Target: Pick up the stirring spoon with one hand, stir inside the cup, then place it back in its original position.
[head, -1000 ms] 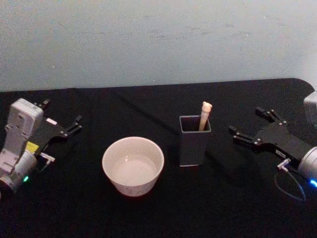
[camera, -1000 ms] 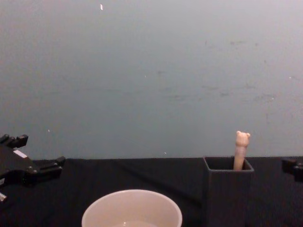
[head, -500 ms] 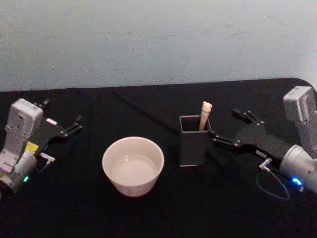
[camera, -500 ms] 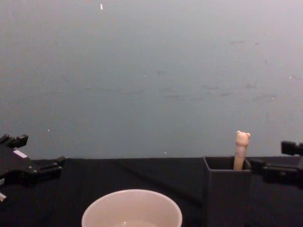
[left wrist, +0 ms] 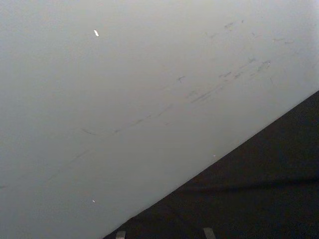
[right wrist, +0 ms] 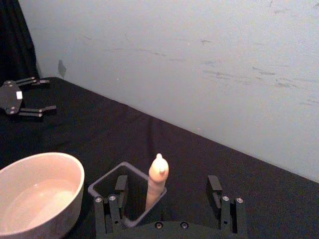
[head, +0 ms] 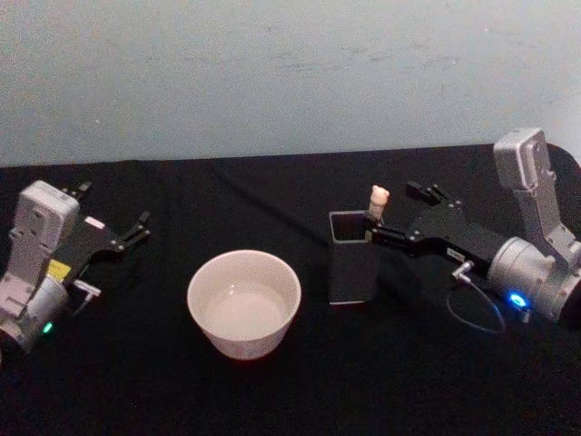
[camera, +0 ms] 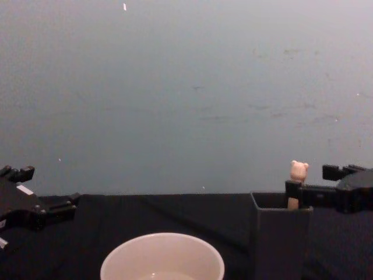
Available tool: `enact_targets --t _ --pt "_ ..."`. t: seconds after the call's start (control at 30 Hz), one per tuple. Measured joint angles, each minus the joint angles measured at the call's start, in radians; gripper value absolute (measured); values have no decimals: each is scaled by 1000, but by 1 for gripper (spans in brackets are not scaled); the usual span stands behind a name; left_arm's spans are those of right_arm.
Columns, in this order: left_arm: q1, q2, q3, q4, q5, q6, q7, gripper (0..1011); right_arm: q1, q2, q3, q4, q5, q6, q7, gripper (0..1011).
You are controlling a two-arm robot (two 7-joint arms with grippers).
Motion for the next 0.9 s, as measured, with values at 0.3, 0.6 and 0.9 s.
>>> enact_targets --t 0.3,0.6,0.9 --pt "0 0 0 0 0 0 0 1001 44 -35 -2 53 -3 23 30 1002" --pt "0 0 0 0 0 0 0 1002 69 -50 -5 82 -2 40 46 1002" --pt "0 0 0 0 0 0 0 1001 70 -51 -4 82 1 45 47 1002"
